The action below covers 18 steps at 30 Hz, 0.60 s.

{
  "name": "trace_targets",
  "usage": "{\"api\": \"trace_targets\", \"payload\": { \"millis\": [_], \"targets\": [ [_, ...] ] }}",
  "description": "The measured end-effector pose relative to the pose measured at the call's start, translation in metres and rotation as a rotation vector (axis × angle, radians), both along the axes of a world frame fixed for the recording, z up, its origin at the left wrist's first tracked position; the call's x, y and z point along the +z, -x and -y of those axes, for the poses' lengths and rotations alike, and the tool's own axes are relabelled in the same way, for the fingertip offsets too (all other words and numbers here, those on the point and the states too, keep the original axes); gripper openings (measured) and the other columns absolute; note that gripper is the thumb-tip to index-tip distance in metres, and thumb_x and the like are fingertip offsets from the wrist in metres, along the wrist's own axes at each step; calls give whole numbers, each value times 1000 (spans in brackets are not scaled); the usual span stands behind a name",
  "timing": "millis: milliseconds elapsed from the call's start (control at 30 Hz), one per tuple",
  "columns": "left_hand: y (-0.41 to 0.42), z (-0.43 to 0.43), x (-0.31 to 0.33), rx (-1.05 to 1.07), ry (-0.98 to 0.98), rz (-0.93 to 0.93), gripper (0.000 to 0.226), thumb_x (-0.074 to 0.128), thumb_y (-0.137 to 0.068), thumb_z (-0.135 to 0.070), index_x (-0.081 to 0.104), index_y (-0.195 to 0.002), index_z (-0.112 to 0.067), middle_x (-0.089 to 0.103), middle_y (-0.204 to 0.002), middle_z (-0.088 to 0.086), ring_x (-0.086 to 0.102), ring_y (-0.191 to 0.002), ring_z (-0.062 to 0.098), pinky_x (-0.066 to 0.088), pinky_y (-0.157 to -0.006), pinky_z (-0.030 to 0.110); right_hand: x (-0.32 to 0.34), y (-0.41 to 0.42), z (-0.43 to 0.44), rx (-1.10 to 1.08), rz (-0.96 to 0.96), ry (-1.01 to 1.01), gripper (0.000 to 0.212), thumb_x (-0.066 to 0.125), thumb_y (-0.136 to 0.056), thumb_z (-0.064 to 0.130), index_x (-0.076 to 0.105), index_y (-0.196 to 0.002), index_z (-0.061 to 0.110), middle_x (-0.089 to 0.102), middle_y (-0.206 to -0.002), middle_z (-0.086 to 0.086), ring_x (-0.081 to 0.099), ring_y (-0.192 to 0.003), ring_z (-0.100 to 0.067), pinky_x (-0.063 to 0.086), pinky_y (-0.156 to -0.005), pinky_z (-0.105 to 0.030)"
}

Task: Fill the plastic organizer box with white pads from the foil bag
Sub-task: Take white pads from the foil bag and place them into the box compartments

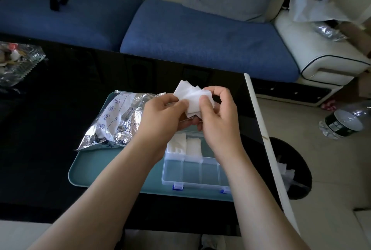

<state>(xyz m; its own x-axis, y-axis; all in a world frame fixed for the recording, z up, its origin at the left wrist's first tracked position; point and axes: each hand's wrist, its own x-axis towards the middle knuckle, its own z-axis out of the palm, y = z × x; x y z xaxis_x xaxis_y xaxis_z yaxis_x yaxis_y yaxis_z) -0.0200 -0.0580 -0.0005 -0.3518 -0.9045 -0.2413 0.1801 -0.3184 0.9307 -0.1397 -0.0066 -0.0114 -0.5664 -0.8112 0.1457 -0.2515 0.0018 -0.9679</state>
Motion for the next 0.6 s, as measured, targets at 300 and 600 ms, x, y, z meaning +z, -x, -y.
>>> {"api": "trace_targets", "payload": {
  "millis": [300,600],
  "targets": [
    [6,6,-13,23,-94,9,25,62,-106,-14,64,-126,0,73,-118,22,78,-100,31,65,-85,39,-7,16,-9,-193,-303,51,15,85,-88,17,80,-103,18,76,-86,13,72,-79,1,53,-68,-10],
    [2,8,-8,-3,-106,33,23,54,-110,-21,70,-117,-6,80,-101,15,80,-89,29,66,-74,35,-5,20,-11,-75,-266,41,12,89,-85,18,83,-95,17,77,-83,12,73,-77,-3,54,-69,-12]
  ]
}}
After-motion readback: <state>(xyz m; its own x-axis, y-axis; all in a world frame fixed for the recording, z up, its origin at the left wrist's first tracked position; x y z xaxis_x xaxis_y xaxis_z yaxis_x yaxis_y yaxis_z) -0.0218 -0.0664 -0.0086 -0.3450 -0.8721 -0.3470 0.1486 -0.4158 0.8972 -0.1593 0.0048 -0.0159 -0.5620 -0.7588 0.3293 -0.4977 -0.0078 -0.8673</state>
